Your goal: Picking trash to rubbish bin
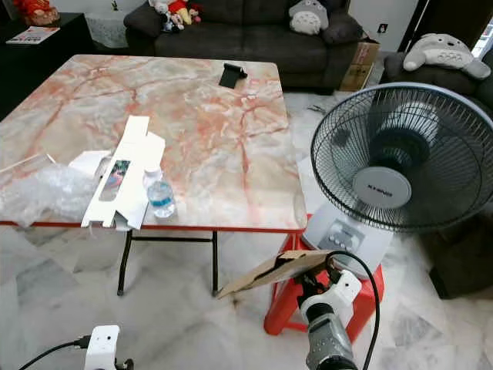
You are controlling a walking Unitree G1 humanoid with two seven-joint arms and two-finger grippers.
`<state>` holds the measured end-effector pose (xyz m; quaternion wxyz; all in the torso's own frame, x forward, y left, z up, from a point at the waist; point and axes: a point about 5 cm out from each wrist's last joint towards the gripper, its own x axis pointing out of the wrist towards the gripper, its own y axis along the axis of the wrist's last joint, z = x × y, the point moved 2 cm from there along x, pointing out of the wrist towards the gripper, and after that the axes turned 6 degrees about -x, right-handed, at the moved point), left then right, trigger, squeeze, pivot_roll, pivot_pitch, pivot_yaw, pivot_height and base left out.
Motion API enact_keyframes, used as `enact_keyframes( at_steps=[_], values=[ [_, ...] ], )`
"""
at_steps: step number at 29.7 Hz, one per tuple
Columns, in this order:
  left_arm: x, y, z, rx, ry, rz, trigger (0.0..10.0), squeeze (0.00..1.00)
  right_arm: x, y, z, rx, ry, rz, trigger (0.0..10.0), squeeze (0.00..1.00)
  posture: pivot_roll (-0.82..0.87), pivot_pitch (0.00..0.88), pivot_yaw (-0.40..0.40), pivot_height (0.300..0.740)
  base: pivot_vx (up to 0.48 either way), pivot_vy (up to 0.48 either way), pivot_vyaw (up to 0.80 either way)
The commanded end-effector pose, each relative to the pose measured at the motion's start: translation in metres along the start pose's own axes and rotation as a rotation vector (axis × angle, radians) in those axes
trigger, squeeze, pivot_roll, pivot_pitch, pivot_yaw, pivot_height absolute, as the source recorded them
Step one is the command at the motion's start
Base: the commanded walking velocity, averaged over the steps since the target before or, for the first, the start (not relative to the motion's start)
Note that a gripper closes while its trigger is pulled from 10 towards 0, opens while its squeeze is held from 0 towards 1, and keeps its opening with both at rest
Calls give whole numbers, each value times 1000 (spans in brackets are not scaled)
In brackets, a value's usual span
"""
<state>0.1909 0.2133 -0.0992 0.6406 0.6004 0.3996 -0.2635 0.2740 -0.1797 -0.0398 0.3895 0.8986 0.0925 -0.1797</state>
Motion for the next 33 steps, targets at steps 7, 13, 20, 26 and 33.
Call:
enact_keyframes(
  at_steps=[7,13,20,26,33],
  values=[
    [0,-4,-2,13,1,-16,10000,0,-1,0,5,-5,-23,-12,10000,0,-19,0,-36,740,-299,0,0],
    [-1,-4,-3,20,1,-17,10000,0,-2,-2,7,-14,-33,-27,10000,0,-17,0,-35,740,-301,0,0],
    [0,-4,-3,29,-1,-16,10000,0,-4,-5,9,-16,-41,-34,10000,0,-19,0,-31,740,-301,0,0],
    [-1,-4,-3,38,0,-15,10000,0,-7,-8,13,-28,-59,-50,10000,0,-20,0,-29,740,-240,0,0],
    [-1,-4,-3,45,3,-16,10000,0,-13,-14,23,-61,-111,-86,10000,0,-19,0,-28,740,0,0,0]
  ],
)
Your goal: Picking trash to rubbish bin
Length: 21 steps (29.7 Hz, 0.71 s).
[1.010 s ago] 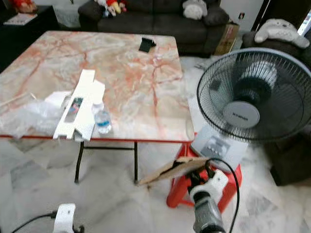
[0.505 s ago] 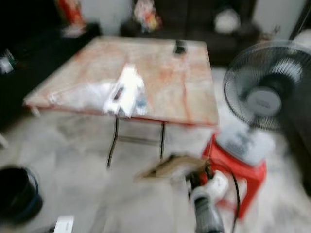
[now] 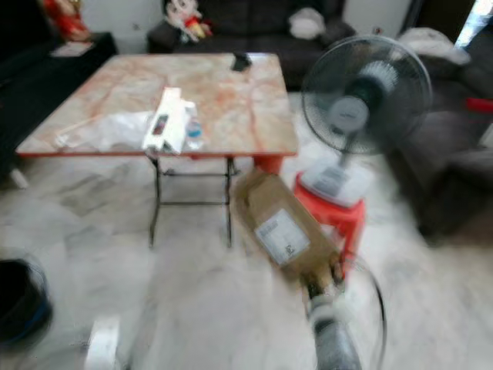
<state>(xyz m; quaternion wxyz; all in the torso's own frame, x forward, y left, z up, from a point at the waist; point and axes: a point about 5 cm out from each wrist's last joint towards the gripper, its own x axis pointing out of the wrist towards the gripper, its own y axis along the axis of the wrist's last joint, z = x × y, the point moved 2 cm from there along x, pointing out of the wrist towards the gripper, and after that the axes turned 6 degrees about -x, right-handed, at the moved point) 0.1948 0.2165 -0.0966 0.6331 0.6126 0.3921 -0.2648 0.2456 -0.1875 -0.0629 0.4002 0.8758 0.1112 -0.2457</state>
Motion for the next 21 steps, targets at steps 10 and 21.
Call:
enact_keyframes(
  at_steps=[10,21],
  values=[
    [-1,-8,0,17,2,-24,10000,0,-7,-10,19,-124,-112,-84,10000,0,-28,0,-28,740,0,0,0],
    [-1,-9,-1,4,1,-19,10000,0,-22,-26,42,-189,-219,-162,10000,0,-30,0,-15,740,0,0,0]
  ],
)
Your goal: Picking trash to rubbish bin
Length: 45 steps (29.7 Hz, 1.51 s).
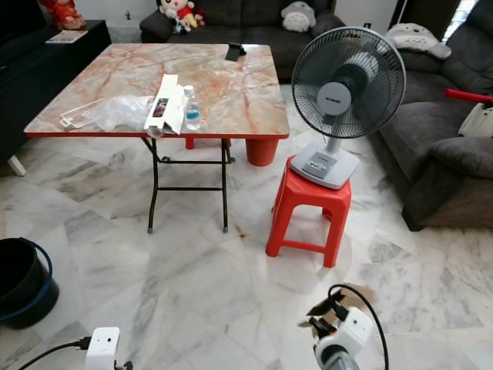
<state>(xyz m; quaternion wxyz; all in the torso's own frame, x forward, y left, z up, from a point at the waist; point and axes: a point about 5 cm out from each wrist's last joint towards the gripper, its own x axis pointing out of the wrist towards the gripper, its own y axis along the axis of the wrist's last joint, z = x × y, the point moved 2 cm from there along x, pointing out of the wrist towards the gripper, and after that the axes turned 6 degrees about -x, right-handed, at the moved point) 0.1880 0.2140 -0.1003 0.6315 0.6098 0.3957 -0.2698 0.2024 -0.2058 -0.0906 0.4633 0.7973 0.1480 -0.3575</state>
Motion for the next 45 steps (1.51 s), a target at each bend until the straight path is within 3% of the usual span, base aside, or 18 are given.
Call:
enact_keyframes(
  at_steps=[1,7,8,16,19,37,45],
  values=[
    [0,-2,-2,4,3,-5,10000,0,0,-6,-1,-46,-8,-37,10000,0,-33,0,-10,740,0,0,0],
    [-1,-3,-2,9,2,-8,10000,0,-3,-21,-2,-130,-6,-103,10000,0,-34,11,-7,740,0,0,190],
    [-1,-4,-2,11,4,-9,10000,0,-4,-24,-1,-215,-22,-130,10000,0,-35,12,-5,740,0,0,794],
    [0,-3,-2,16,4,-6,10000,0,-5,-30,-2,-255,-11,-156,10000,0,-29,13,-11,740,0,0,794],
    [0,-1,1,4,1,0,10000,0,-6,-36,-3,-380,1,-205,10000,0,-34,9,-13,740,0,0,794],
    [0,2,-1,8,-3,5,10000,0,-8,-47,-11,-480,30,-260,10000,0,-29,0,-9,740,0,0,795],
    [0,1,-2,35,-6,-5,10000,0,-8,-47,-11,-470,36,-255,10000,0,-27,0,-1,740,0,0,800]
  ],
)
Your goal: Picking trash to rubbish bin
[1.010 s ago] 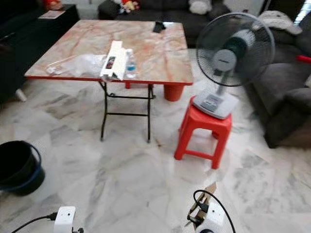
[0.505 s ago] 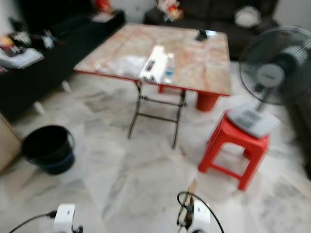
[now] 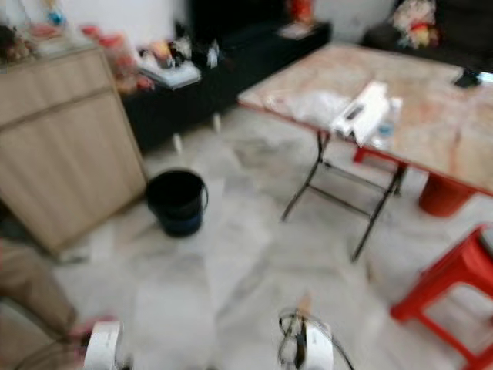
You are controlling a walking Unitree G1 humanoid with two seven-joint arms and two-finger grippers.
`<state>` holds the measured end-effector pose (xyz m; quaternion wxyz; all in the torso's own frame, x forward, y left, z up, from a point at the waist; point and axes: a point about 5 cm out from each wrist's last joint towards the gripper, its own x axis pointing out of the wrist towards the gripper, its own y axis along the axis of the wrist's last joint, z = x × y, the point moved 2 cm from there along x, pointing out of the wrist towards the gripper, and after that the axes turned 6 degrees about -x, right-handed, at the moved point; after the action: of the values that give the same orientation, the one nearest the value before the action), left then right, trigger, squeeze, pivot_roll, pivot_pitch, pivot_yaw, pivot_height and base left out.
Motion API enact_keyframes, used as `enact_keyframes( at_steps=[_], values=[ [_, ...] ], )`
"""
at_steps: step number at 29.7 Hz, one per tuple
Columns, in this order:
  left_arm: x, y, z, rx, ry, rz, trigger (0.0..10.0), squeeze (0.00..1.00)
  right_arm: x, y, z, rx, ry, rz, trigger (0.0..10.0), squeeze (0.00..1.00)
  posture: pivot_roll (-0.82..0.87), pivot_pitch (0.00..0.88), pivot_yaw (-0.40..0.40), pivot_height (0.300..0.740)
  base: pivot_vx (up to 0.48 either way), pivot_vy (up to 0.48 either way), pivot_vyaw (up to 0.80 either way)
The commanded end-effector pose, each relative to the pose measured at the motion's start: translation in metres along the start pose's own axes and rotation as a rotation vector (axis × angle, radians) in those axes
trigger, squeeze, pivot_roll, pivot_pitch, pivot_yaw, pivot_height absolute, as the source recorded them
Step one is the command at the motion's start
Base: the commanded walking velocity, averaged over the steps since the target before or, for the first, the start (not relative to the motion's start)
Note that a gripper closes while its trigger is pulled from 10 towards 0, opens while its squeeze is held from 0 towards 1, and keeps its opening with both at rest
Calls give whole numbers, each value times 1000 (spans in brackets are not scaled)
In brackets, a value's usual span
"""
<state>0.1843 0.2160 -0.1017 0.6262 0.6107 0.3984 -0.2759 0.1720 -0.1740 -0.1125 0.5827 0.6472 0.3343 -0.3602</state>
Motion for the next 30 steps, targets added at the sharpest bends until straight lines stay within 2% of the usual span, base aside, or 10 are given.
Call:
enact_keyframes(
  at_steps=[1,7,12,16,30],
  values=[
    [1,5,0,24,-8,7,10000,0,1,3,-4,-2,12,12,10000,0,-28,0,-1,740,0,0,800],
    [1,8,0,21,-9,16,10000,0,1,5,-6,7,18,21,10000,0,-25,0,-1,740,0,0,781],
    [1,9,0,20,-7,21,10000,0,1,7,-8,50,37,29,10000,0,-27,0,-2,740,0,0,0],
    [1,12,1,10,-9,34,10000,0,1,8,-10,49,52,33,10000,0,-29,0,-3,740,0,0,0],
    [1,12,1,-7,6,35,10000,0,1,10,-5,56,35,44,10000,0,-31,1,-15,740,391,0,0]
  ],
)
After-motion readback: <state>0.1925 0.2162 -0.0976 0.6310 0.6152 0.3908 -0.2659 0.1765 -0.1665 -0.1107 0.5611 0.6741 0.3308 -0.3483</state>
